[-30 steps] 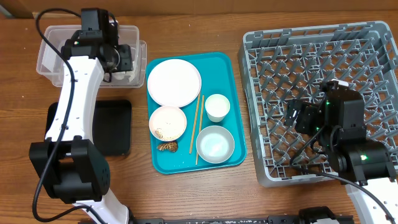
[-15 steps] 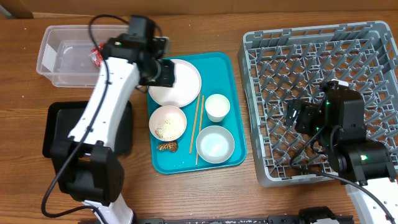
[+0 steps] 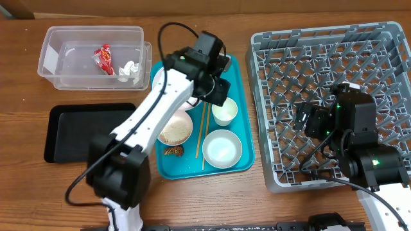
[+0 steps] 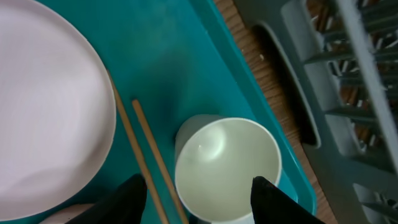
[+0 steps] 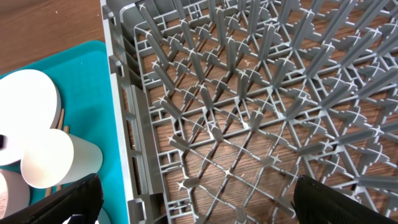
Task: Sort waste into correct bins and load items into the dishwasher
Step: 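Grasp the white paper cup with the left gripper and lift it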
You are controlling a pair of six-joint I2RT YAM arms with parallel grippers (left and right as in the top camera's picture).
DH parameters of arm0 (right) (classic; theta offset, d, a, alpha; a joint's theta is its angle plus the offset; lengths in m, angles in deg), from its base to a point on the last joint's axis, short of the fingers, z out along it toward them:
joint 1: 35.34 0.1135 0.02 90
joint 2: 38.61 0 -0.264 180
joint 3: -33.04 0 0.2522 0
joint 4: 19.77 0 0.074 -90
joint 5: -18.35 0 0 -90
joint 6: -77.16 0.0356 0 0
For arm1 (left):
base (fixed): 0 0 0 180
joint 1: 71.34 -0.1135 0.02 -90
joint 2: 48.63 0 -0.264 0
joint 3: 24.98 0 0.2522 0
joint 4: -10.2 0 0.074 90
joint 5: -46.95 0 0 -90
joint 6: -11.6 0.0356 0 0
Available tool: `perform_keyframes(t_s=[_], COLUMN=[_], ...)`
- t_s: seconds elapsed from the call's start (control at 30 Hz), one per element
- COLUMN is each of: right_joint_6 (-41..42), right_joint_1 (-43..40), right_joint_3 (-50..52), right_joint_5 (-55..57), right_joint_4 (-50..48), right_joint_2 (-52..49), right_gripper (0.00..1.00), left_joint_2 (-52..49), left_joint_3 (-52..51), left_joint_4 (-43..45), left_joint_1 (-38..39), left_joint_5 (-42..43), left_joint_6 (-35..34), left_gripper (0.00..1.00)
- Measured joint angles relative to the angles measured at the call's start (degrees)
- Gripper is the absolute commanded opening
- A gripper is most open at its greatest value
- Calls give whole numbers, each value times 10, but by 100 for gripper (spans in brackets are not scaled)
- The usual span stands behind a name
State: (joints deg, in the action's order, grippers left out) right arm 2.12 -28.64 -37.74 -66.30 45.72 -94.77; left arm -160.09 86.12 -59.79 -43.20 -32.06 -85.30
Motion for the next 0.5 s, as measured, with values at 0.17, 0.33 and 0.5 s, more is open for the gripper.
perform_keyframes(t_s=[0.17,0.33,0.5], right_joint_6=[0,0,0], right_joint_1=[0,0,0], right_joint_3=[0,0,0], right_joint_5=[0,0,0], right_joint_4=[4,4,3], right_joint_2=[0,0,0], right_gripper=[100,100,100], left_joint_2=[-57,-83,-82], left_joint_3=[0,0,4], left_joint_4=[-15,-12,-8], left_joint_1=[1,1,-3], left_joint_5=[0,2,3], left_joint_6=[-10,-20,-21], left_gripper=[31,4,4])
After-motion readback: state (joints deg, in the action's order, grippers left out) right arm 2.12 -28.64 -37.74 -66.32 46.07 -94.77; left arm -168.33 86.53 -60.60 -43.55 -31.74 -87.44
